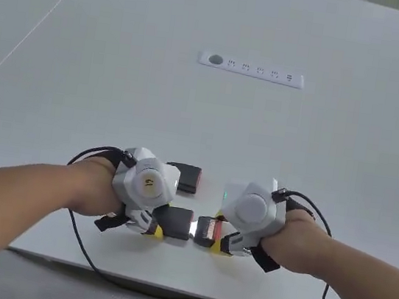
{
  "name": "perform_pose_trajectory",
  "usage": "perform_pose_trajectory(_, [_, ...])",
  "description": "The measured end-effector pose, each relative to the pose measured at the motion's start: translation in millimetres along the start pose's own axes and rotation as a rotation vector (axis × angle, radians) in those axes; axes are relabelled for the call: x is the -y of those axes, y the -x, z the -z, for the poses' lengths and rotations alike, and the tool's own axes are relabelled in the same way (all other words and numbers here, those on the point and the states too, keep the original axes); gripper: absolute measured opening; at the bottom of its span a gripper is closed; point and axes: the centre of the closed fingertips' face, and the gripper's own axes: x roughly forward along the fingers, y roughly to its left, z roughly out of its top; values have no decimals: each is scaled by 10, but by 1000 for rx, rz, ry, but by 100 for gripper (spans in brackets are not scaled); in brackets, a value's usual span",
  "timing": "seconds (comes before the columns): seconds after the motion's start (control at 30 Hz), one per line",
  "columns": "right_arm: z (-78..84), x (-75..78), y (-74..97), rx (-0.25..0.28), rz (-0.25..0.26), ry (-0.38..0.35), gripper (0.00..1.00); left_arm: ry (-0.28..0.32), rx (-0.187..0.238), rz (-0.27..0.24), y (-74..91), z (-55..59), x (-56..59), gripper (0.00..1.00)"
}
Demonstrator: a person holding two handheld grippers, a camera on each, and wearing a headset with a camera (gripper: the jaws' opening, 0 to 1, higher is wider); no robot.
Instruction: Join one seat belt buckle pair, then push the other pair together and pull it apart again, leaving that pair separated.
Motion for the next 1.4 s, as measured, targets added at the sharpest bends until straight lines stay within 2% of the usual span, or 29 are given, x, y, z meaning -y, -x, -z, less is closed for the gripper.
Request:
perform_pose_trajectory(0.23, [7, 22, 2, 14, -2, -46, 32, 17, 5, -10, -12, 23, -13, 33])
perform_pose_trajectory(0.73, [42, 53, -1, 4, 27, -71, 33, 21, -25, -4, -32, 31, -21, 34])
perform_pose_trajectory(0.8, [36, 48, -2, 9, 29, -83, 33, 42, -27, -13, -36, 46, -32, 34])
perform_pose_trajectory(0.93, [17, 21, -8, 27, 27, -82, 33, 50, -21, -3, -24, 40, 10, 39])
perform_pose_trajectory(1.07, [-3, -13, 10, 41, 25, -84, 33, 57, -29, -36, -6, 47, -8, 44])
perform_pose_trajectory(1.3, [-15, -37, 122, 55, 44, -68, 36, 72, 8, -50, 163, -35, 5, 45])
perform_pose_trajectory(1.4, [-39, -2, 260, 70, 59, -72, 36, 75, 34, -69, 259, -96, -78, 45])
